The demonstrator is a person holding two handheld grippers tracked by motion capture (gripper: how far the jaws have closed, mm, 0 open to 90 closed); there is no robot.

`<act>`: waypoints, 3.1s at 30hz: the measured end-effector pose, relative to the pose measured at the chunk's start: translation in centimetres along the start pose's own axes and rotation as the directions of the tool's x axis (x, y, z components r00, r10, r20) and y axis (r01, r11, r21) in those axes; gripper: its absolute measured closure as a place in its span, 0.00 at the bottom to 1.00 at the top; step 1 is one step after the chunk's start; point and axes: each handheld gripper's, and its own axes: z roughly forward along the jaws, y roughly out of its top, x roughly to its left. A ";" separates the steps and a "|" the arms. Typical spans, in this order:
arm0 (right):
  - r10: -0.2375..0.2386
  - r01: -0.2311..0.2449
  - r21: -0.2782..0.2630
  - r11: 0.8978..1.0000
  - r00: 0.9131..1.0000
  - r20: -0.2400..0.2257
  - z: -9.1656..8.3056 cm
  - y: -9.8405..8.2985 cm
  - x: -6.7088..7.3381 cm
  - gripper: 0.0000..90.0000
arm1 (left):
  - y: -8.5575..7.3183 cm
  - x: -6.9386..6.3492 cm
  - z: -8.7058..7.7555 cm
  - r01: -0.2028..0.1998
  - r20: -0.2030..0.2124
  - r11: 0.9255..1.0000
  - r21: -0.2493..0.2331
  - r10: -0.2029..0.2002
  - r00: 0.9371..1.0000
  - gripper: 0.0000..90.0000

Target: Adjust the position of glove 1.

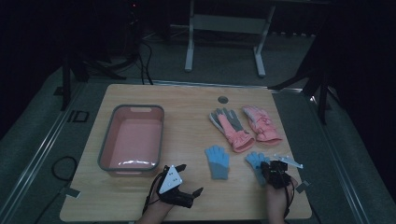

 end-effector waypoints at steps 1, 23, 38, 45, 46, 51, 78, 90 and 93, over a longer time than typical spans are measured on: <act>-0.001 0.001 0.007 1.000 1.000 -0.001 0.3 -0.2 0.0 0.94 | 0.0 0.0 0.0 -0.001 0.001 1.000 0.000 0.001 1.000 0.01; -0.335 0.348 0.008 0.937 0.906 -0.258 -0.7 3.7 -3.0 0.73 | 0.0 -0.1 0.0 -0.004 -0.003 1.000 0.003 0.004 1.000 0.01; -0.574 0.615 -0.030 0.788 0.716 -0.397 -0.3 3.9 -5.1 0.69 | 0.0 -0.1 0.0 -0.004 -0.010 1.000 0.005 0.004 1.000 0.01; -0.555 0.607 -0.033 0.794 0.702 -0.446 1.1 3.6 -5.4 0.70 | 0.0 -0.1 0.0 0.000 -0.009 1.000 0.005 0.000 1.000 0.01; -0.548 0.602 -0.026 0.798 0.707 -0.446 1.3 3.5 -5.5 0.71 | 0.0 -0.1 0.1 0.000 -0.009 1.000 0.005 0.000 1.000 0.01; -0.529 0.576 -0.032 0.817 0.725 -0.441 1.6 2.9 -5.5 0.76 | 0.0 -0.1 0.1 -0.004 -0.008 1.000 0.008 0.004 1.000 0.01; -0.369 0.347 -0.126 0.929 0.882 -0.292 -6.1 6.9 2.5 0.96 | 0.0 -0.1 0.1 -0.005 -0.006 1.000 0.007 0.005 1.000 0.01; -0.431 0.392 -0.178 0.902 0.818 -0.381 -6.4 8.7 8.3 0.96 | 0.0 -0.1 0.1 -0.006 -0.003 1.000 0.006 0.006 1.000 0.01; -0.447 0.413 -0.174 0.894 0.798 -0.403 -6.1 8.5 9.5 0.96 | 0.0 0.0 0.1 -0.009 -0.001 1.000 0.008 0.009 1.000 0.01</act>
